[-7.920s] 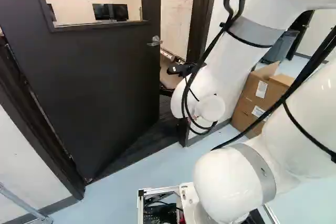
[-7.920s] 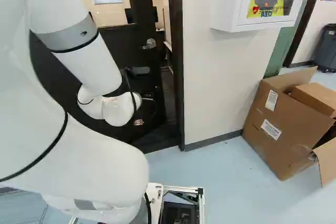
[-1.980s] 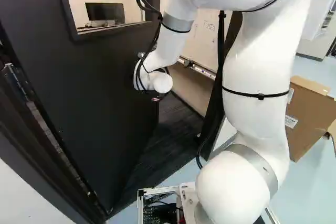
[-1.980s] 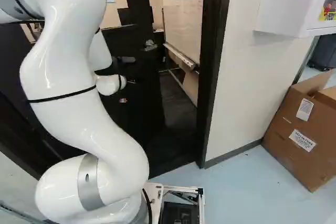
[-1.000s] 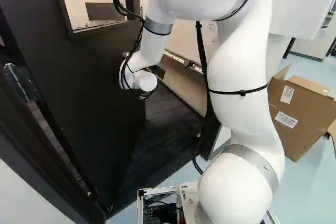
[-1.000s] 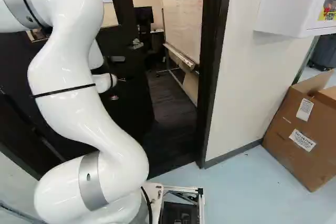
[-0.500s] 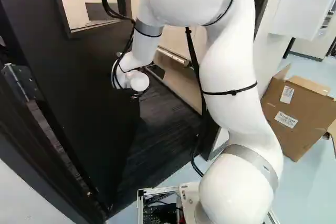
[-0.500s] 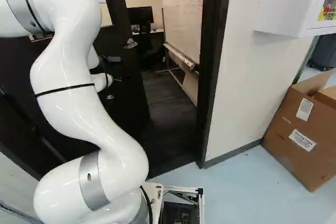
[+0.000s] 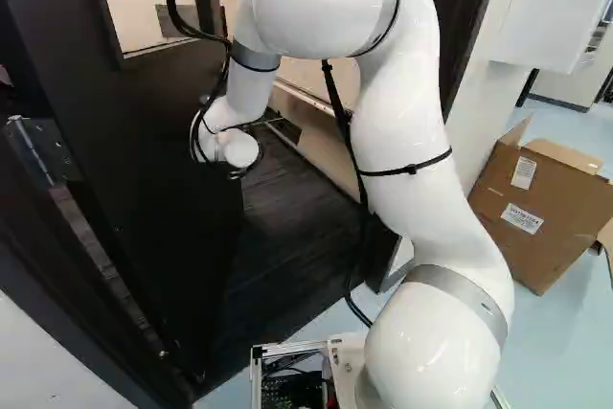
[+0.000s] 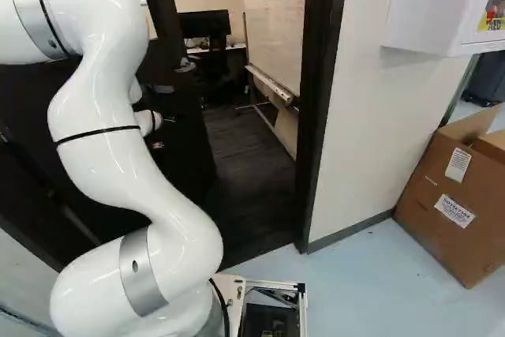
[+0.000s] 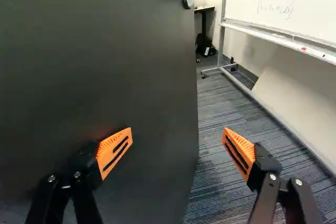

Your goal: Open the door and move inside

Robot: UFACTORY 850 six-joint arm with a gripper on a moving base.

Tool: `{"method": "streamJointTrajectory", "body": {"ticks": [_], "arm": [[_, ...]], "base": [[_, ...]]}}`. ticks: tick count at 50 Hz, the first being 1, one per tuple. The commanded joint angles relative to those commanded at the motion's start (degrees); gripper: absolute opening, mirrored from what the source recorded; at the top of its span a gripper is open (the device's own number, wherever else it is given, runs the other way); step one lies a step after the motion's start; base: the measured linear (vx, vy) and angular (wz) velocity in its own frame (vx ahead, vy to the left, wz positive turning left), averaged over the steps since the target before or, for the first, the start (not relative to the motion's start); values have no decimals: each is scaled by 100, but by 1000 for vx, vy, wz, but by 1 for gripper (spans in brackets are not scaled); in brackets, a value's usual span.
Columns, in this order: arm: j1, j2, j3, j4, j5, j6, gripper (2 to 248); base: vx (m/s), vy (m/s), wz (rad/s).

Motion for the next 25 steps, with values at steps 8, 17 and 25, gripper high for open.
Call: {"method": "streamJointTrajectory", "body": {"ticks": [8, 17, 25], "arm": [[120, -10, -14, 0, 0, 0, 247], [254, 9, 12, -28, 0, 0, 247], [352, 44, 58, -114, 0, 0, 247]], "base": [[0, 0, 0], [0, 0, 0], [0, 0, 0]]}}
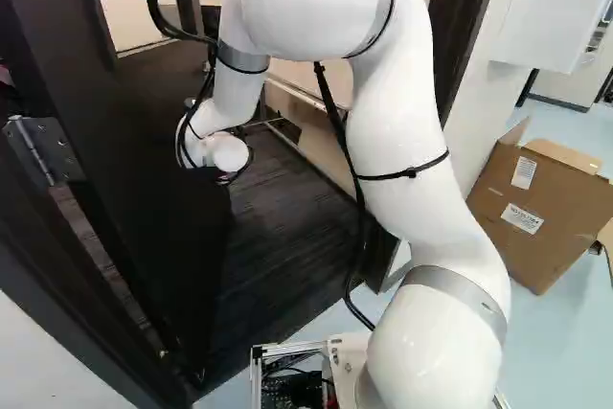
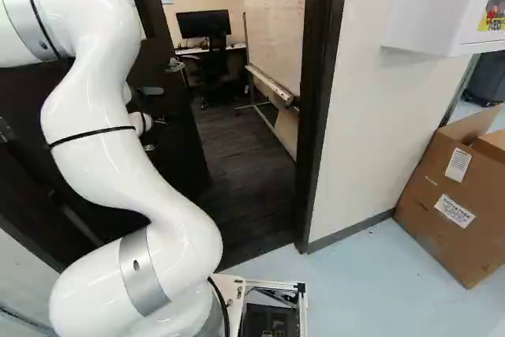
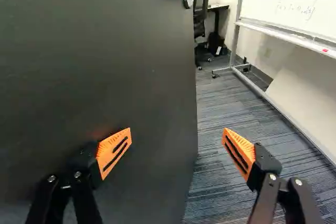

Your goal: Open the door and move inside

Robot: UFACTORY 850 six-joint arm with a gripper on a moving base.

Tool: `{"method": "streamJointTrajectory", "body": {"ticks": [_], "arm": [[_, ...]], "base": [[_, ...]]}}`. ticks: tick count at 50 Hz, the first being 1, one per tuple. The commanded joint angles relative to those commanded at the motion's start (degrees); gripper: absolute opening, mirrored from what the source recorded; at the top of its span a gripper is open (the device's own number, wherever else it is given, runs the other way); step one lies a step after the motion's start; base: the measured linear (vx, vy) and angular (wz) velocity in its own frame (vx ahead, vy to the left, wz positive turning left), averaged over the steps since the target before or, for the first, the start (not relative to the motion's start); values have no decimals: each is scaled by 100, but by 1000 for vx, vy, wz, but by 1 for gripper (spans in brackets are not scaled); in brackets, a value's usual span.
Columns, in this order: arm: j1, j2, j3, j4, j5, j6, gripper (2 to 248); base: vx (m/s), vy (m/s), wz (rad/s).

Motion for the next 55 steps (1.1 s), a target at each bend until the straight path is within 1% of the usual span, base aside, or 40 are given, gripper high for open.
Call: {"method": "streamJointTrajectory", "body": {"ticks": [35, 55], "arm": [[423, 256, 338, -828, 95, 0, 247], [560, 459, 601, -1263, 157, 0, 247]], "base": [[0, 0, 0], [0, 0, 0]]}}
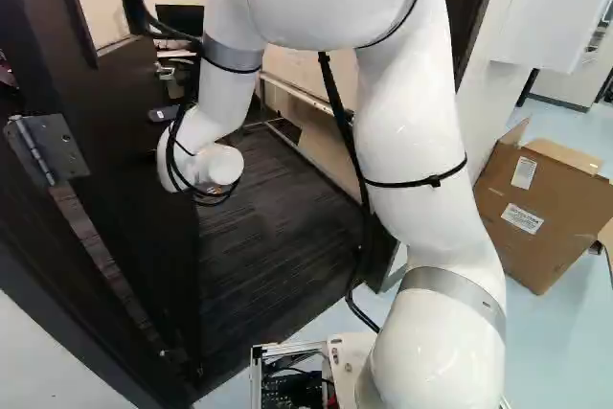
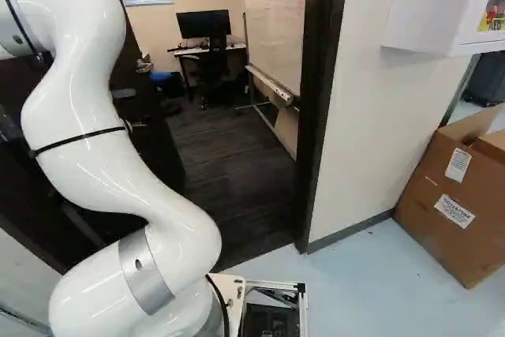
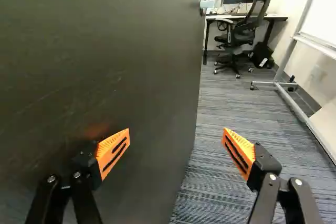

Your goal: Open the door and move inside

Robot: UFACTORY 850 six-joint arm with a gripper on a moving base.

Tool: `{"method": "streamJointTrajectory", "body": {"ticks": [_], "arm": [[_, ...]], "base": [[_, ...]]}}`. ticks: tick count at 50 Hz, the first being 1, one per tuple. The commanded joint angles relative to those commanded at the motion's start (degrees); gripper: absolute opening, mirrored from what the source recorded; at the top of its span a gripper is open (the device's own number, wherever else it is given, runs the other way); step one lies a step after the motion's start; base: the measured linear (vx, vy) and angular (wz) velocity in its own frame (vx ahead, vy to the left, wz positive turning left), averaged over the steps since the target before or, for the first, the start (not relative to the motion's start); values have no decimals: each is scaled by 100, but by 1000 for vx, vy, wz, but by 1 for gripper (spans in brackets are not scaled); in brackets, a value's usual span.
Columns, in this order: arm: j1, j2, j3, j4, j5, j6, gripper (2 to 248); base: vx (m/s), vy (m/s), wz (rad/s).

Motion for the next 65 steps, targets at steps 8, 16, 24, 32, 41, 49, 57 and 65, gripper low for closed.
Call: {"method": "streamJointTrajectory", "body": {"ticks": [8, 16, 24, 32, 41, 49, 57, 65], "arm": [[46, 77, 99, -171, 25, 0, 247], [86, 143, 184, -282, 37, 0, 247], [123, 202, 258, -345, 39, 0, 247], [159, 258, 330, -398, 40, 0, 247], [201, 319, 407, -487, 40, 0, 247], [246, 361, 459, -622, 40, 0, 247], [298, 397, 504, -776, 40, 0, 247], [352, 431, 546, -931, 40, 0, 247]], "base": [[0, 0, 0], [0, 0, 0], [0, 0, 0], [0, 0, 0], [0, 0, 0], [0, 0, 0], [0, 0, 0], [0, 0, 0]]}}
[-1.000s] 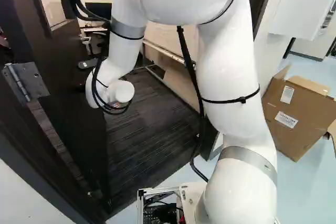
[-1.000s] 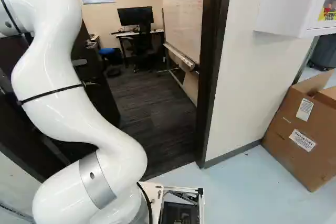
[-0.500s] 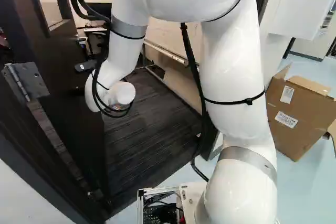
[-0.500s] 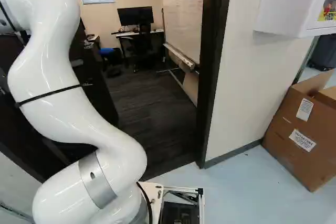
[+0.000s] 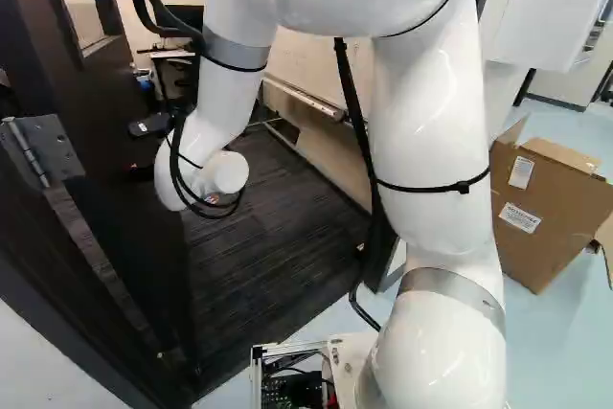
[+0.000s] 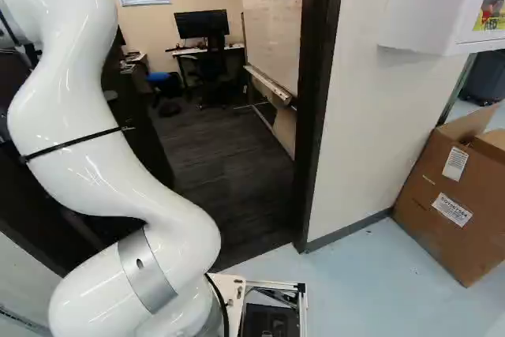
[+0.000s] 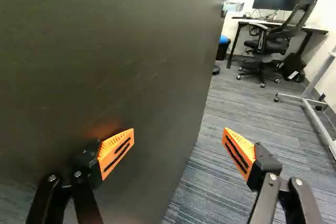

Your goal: Open the door and move inside

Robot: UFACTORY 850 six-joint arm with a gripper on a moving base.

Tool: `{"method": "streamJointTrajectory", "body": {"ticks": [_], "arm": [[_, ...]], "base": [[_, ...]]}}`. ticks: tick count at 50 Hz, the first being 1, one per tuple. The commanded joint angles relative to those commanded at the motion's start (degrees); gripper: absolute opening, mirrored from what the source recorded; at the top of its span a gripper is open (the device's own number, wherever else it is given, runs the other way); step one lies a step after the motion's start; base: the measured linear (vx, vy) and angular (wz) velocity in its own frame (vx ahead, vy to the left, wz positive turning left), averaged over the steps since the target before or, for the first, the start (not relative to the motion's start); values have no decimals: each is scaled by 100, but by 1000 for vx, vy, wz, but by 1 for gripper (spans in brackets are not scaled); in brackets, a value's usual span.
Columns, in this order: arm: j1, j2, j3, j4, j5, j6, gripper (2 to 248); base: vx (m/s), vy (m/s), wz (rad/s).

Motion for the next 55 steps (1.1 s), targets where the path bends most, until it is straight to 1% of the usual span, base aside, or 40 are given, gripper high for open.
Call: {"method": "streamJointTrajectory", "body": {"ticks": [11, 55], "arm": [[42, 22, 27, -72, 0, 0, 247], [44, 23, 28, -75, 0, 0, 247]], "base": [[0, 0, 0], [0, 0, 0]]}}
